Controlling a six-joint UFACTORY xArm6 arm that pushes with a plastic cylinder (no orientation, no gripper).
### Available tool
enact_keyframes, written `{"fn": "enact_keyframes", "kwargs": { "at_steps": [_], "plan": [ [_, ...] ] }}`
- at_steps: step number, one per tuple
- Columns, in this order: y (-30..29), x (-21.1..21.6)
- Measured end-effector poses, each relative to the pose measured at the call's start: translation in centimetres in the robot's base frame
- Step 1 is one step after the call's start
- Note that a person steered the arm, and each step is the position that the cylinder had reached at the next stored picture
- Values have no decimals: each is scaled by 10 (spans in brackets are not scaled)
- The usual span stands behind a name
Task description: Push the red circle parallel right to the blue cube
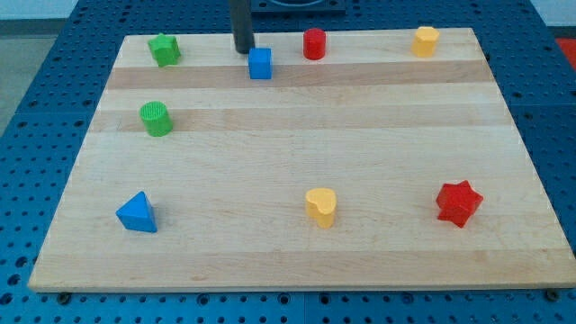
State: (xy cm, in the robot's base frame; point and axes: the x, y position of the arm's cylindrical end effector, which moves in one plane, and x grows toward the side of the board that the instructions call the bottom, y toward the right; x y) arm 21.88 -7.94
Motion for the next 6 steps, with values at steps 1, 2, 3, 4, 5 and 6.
{"fn": "enact_keyframes", "kwargs": {
  "at_steps": [1,2,3,4,5,6],
  "plan": [
    [41,-10],
    [82,-9],
    [115,-1],
    [139,11],
    [147,13],
    [138,14]
  ]
}}
